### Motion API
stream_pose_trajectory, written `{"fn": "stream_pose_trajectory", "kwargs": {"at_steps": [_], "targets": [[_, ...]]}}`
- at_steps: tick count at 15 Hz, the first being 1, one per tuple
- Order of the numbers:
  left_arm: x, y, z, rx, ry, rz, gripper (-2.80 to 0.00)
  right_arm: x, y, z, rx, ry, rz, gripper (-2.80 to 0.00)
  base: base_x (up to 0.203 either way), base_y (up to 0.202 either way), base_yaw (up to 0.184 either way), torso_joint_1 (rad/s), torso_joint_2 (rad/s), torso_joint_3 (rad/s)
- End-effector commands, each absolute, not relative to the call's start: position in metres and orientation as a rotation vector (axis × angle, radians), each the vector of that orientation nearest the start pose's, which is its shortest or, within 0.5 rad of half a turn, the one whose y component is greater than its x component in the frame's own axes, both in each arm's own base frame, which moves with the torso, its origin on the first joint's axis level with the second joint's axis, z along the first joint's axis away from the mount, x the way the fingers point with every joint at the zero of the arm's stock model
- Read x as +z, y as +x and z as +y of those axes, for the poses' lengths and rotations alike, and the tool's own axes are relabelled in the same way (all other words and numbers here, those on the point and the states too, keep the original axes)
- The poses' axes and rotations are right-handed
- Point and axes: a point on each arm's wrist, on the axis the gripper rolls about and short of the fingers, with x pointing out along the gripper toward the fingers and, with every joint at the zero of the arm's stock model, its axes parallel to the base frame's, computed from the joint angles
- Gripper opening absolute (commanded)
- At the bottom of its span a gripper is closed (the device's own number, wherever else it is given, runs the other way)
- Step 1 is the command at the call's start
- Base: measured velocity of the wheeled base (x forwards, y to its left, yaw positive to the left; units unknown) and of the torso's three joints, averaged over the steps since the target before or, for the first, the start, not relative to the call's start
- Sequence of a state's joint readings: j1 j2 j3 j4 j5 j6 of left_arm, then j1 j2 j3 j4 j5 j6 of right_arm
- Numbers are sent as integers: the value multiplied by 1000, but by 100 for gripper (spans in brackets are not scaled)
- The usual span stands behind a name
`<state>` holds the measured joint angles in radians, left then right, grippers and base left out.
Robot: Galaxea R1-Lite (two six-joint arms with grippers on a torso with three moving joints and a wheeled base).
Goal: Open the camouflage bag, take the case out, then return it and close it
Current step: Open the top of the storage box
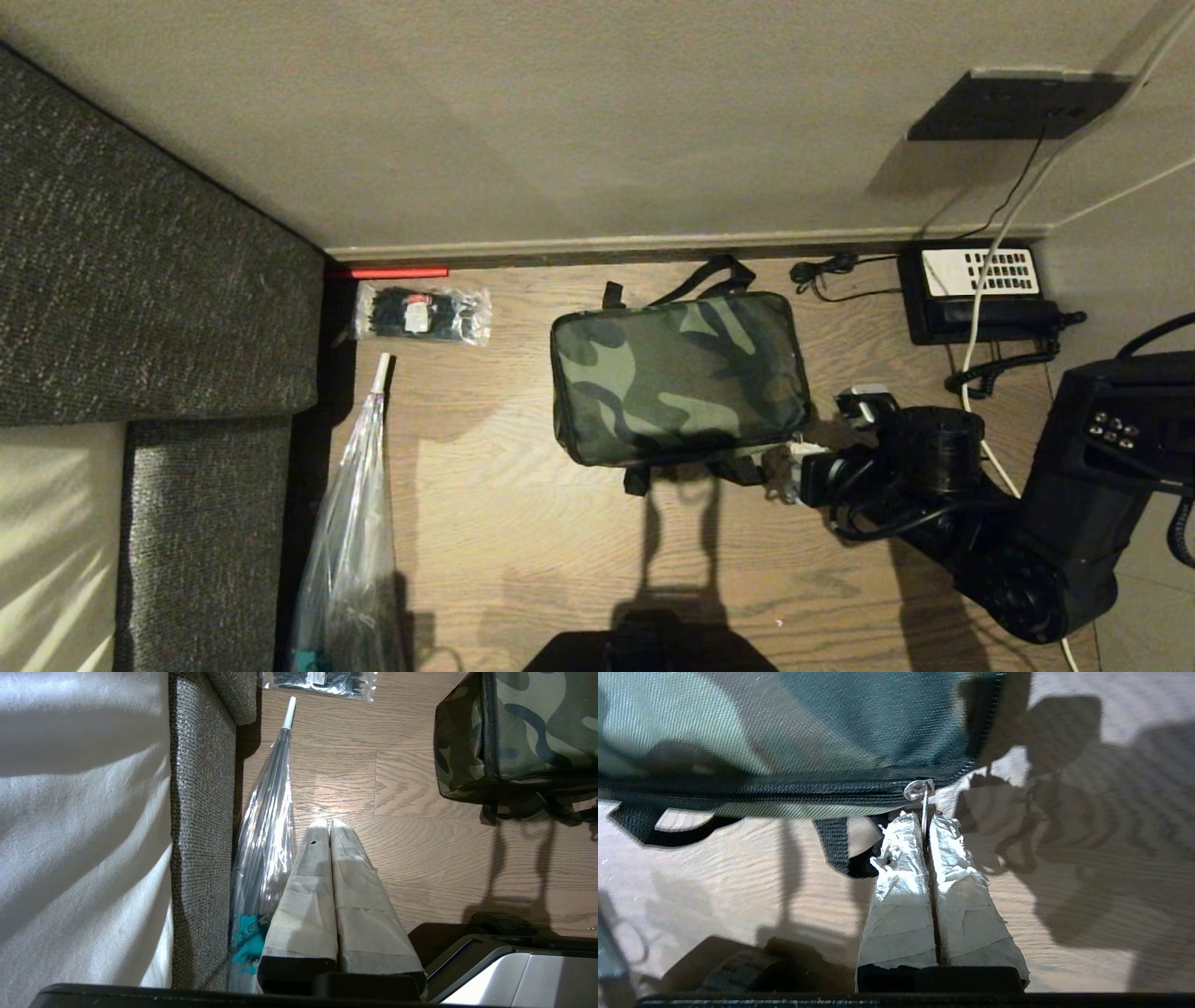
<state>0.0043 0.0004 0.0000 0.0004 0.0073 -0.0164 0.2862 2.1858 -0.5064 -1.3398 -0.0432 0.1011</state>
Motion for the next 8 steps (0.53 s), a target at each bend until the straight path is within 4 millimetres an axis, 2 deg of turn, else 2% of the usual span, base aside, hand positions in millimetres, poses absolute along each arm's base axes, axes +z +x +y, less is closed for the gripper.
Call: {"fn": "stream_pose_trajectory", "kwargs": {"at_steps": [1,8], "targets": [[75,-23,0,12,-17,1,-280,31,313,88,214,46,339,-280,0,0,0,0,0,0],[75,-23,0,12,-17,1,-280,29,309,87,220,40,355,-280,0,0,0,0,0,0]]}}
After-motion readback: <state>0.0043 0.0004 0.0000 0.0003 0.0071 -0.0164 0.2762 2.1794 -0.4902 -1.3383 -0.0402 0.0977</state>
